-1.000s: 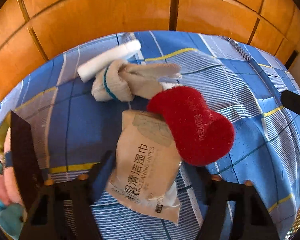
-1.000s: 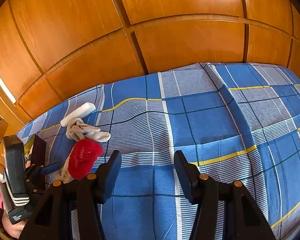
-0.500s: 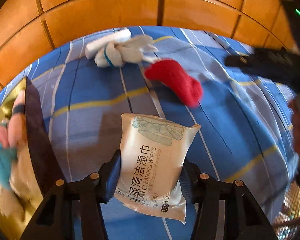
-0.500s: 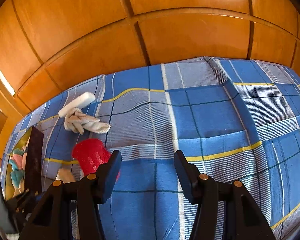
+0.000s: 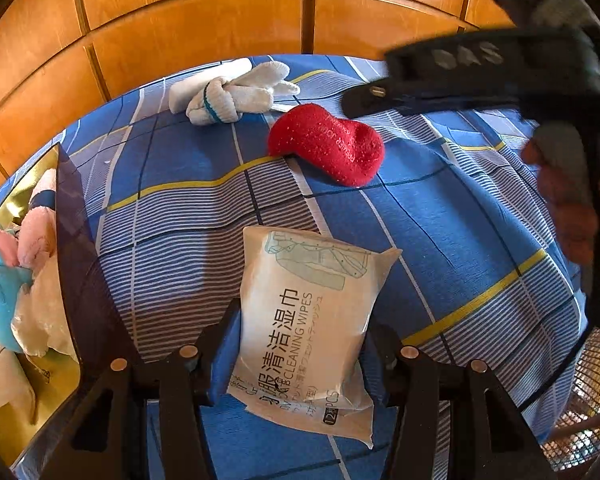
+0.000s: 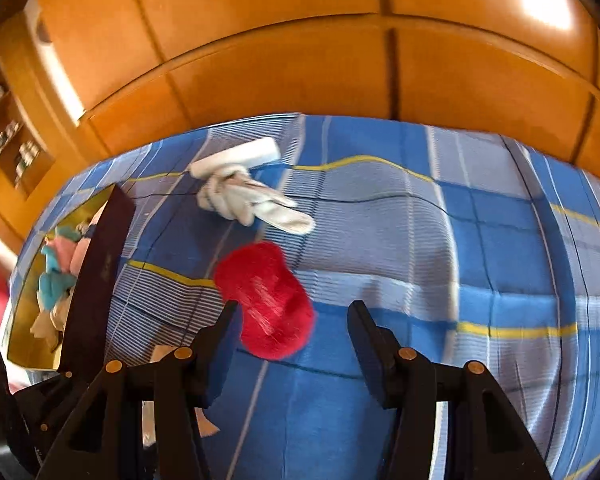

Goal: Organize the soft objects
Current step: 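Grasp the white cleaning-wipes pack with the left gripper, then grasp the red sock with right while left holds the wipes pack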

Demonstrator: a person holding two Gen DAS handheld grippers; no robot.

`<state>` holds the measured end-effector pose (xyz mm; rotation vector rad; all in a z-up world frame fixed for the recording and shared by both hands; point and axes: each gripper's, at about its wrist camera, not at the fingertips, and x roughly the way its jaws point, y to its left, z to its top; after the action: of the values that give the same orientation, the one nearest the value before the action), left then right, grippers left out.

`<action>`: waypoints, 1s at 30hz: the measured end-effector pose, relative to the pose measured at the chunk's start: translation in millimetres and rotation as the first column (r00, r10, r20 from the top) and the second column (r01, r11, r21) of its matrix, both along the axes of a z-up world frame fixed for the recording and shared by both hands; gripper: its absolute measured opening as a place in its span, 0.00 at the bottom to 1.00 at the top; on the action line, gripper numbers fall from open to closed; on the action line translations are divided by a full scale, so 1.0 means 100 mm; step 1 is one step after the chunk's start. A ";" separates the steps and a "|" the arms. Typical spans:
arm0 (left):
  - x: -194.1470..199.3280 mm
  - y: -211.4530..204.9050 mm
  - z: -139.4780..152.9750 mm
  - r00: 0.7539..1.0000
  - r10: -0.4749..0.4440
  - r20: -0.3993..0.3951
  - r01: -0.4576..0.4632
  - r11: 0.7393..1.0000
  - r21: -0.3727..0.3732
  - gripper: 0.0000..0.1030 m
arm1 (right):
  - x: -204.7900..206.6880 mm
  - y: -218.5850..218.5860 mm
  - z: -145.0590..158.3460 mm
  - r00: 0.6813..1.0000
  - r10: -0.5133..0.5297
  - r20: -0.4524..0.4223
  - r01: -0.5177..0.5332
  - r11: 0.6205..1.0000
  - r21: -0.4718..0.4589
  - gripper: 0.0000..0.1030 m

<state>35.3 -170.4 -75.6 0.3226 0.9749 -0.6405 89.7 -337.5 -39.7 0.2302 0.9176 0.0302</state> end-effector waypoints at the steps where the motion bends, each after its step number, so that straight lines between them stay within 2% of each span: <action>1: -0.01 0.00 0.00 1.000 0.000 0.004 0.000 1.000 -0.001 0.53 | 0.05 0.04 0.01 1.000 0.020 -0.003 -0.020 1.000 -0.008 0.59; 7: 0.01 0.05 -0.01 1.000 0.008 -0.005 -0.008 1.000 -0.023 0.53 | 0.40 0.31 -0.01 0.989 0.138 -0.058 -0.143 0.986 -0.091 0.59; 14: 0.01 0.04 -0.01 1.000 0.018 -0.002 -0.018 0.999 -0.031 0.54 | 0.61 0.42 -0.25 0.970 0.176 -0.167 -0.199 0.971 -0.130 0.57; 15: 0.02 0.04 -0.02 1.000 0.019 -0.002 -0.019 0.999 -0.033 0.54 | 0.61 0.40 -0.28 0.968 0.179 -0.178 -0.202 0.972 -0.122 0.53; 16: 0.02 0.03 -0.02 1.000 0.019 0.000 -0.019 0.999 -0.033 0.54 | 0.59 0.40 -0.29 0.966 0.183 -0.181 -0.206 0.971 -0.117 0.40; 17: 0.02 0.03 -0.02 1.000 0.019 0.003 -0.019 0.999 -0.032 0.54 | 0.57 0.40 -0.29 0.966 0.186 -0.181 -0.209 0.971 -0.115 0.33; 19: 0.02 0.03 -0.02 1.000 0.020 0.006 -0.020 0.999 -0.033 0.54 | 0.49 0.38 -0.25 0.972 0.168 -0.163 -0.190 0.973 -0.132 0.27; 24: -0.01 0.01 -0.01 1.000 0.022 0.010 -0.022 0.999 -0.027 0.53 | 0.13 0.25 -0.15 0.987 0.110 -0.116 -0.120 0.989 -0.082 0.26; 28: -0.07 0.00 0.03 1.000 0.023 0.015 -0.022 1.000 -0.014 0.52 | -0.09 0.25 -0.33 0.985 0.090 -0.149 -0.106 0.989 -0.106 0.26; 30: -0.11 0.02 0.08 0.999 0.020 0.028 -0.020 1.000 -0.018 0.52 | -0.14 0.22 -0.37 0.989 0.079 -0.129 -0.092 0.991 -0.101 0.27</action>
<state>24.6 -168.6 -67.4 0.3052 0.9442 -0.6246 75.9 -315.4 -76.8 0.0939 1.0500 0.0462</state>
